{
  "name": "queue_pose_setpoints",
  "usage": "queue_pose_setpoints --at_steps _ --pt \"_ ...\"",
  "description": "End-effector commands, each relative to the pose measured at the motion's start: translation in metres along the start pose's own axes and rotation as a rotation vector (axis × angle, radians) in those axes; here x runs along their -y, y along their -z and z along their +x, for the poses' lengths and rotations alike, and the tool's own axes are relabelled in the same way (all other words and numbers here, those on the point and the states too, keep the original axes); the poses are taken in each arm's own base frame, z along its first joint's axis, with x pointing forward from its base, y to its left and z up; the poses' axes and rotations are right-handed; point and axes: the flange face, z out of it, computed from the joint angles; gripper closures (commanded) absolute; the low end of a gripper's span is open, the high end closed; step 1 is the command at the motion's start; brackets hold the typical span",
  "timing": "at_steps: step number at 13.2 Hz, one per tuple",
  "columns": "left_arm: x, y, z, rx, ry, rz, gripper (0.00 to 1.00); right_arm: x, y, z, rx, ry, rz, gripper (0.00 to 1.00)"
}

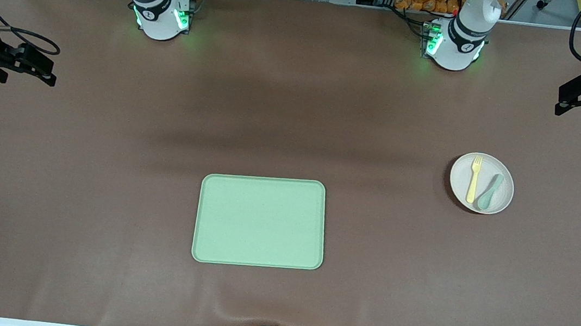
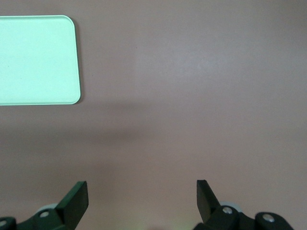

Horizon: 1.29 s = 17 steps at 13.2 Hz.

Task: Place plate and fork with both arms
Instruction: 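Move the left gripper toward the white plate with the utensils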

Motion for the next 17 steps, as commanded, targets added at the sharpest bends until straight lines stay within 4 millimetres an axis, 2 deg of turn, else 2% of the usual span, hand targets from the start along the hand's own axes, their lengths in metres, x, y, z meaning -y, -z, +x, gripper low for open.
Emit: queue_pose_setpoints --at_steps 1,4,5,6,8,10,12,14,17 --pt "-0.001 0.005 -0.004 -0.002 0.010 -0.010 0.00 -0.002 -0.001 -0.015 -0.023 0.013 0.005 0.00" --pt "0.003 -0.001 0.000 0.009 0.015 -0.008 0.00 -0.002 0.000 -0.015 -0.025 0.013 0.005 0.00" --pt "0.004 -0.009 0.005 0.026 0.021 -0.006 0.00 -0.003 -0.001 -0.014 -0.023 0.012 0.005 0.00" --pt "0.017 -0.024 0.010 0.058 0.045 -0.005 0.00 -0.004 -0.001 -0.014 -0.023 0.010 0.005 0.00" --pt "0.070 -0.074 0.032 0.118 0.121 -0.025 0.00 -0.002 -0.001 -0.014 -0.025 0.013 0.005 0.00" --pt "0.110 -0.145 0.058 0.174 0.149 -0.047 0.00 -0.003 0.000 -0.014 -0.032 0.022 0.005 0.00" --pt "0.148 -0.218 0.071 0.184 0.141 -0.071 0.00 -0.004 0.000 -0.013 -0.035 0.035 0.004 0.00" --pt "0.155 -0.292 0.070 0.178 0.098 -0.083 0.00 -0.004 0.000 -0.013 -0.037 0.035 0.004 0.00" --pt "0.143 -0.373 0.061 0.216 0.042 -0.104 0.00 -0.007 -0.001 -0.013 -0.034 0.030 0.005 0.00"
